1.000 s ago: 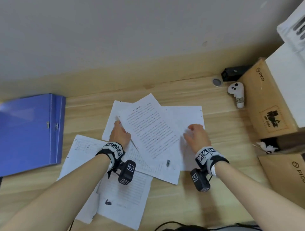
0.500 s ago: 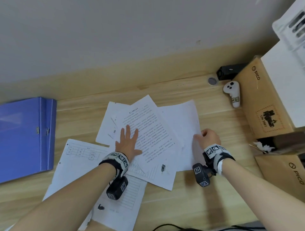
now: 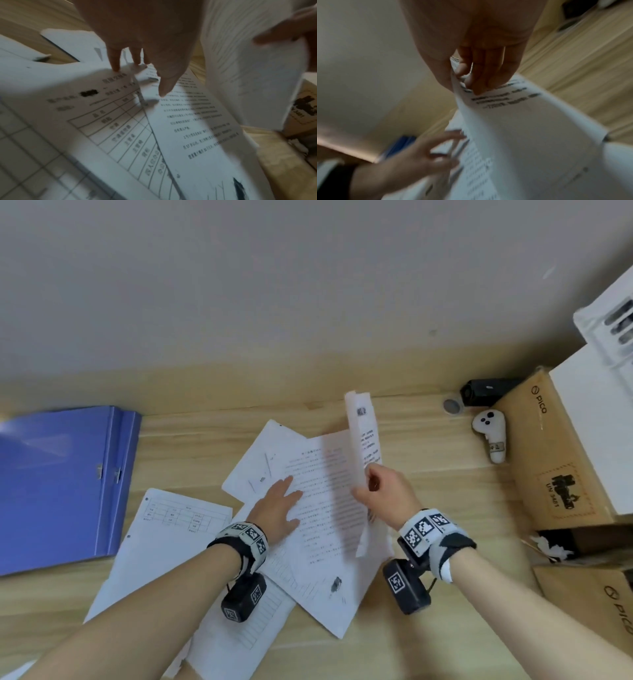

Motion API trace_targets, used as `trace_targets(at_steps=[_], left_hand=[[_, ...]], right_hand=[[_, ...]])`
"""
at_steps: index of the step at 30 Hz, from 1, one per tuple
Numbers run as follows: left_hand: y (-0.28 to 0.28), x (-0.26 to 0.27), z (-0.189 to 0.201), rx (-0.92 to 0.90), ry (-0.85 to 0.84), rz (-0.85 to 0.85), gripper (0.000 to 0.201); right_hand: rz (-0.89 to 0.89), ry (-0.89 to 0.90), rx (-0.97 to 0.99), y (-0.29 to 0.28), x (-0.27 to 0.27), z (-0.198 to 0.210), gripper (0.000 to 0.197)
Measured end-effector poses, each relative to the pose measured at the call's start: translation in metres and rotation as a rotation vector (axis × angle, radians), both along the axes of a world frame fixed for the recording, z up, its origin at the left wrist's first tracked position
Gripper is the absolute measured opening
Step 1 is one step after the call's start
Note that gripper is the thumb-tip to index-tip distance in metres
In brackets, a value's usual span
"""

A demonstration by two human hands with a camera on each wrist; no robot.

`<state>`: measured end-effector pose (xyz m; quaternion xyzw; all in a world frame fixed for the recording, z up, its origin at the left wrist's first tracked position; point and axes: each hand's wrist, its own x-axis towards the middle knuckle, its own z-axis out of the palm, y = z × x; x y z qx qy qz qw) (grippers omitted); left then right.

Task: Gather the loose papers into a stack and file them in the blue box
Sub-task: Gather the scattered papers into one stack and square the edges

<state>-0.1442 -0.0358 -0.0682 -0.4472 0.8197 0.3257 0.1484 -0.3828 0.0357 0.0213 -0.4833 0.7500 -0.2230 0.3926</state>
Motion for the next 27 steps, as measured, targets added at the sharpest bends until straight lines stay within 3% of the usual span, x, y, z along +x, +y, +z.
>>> trace_targets(at_steps=[3, 6, 11, 13, 16, 17, 21, 23, 27], left_hand=[[0.002, 0.016, 0.007, -0.073, 0.169, 0.124, 0.046], [0.004, 0.035, 0.013, -0.095, 0.203, 0.218, 0.036], [0.015, 0.060, 0.015, -0.003, 0.177, 0.355, 0.033], [0.019, 0.063, 0.012, 0.041, 0.198, 0.405, 0.034], [0.025, 0.060, 0.008, 0.104, 0.244, 0.497, 0.037], [0.027, 0.057, 0.007, 0.127, 0.260, 0.526, 0.037], [0.034, 0.046, 0.005, 0.179, 0.261, 0.554, 0.038], [0.036, 0.043, 0.003, 0.189, 0.241, 0.539, 0.039], [0.037, 0.039, 0.000, 0.215, 0.202, 0.512, 0.048]], right_hand=[[0.169, 0.067, 0.145, -0.005, 0.038, -0.023, 0.016], [0.281, 0.119, 0.264, -0.011, 0.075, -0.048, 0.014], [0.258, 0.071, 0.320, -0.015, 0.112, -0.063, 0.028], [0.208, 0.082, 0.261, -0.020, 0.099, -0.063, 0.033], [0.049, 0.196, 0.096, -0.032, 0.056, -0.067, 0.021], [0.014, 0.259, 0.072, -0.037, 0.041, -0.070, 0.025], [-0.031, 0.406, 0.193, -0.045, 0.000, -0.079, 0.070], [-0.018, 0.435, 0.305, -0.045, -0.007, -0.084, 0.074], [0.030, 0.494, 0.410, -0.040, -0.008, -0.093, 0.064]])
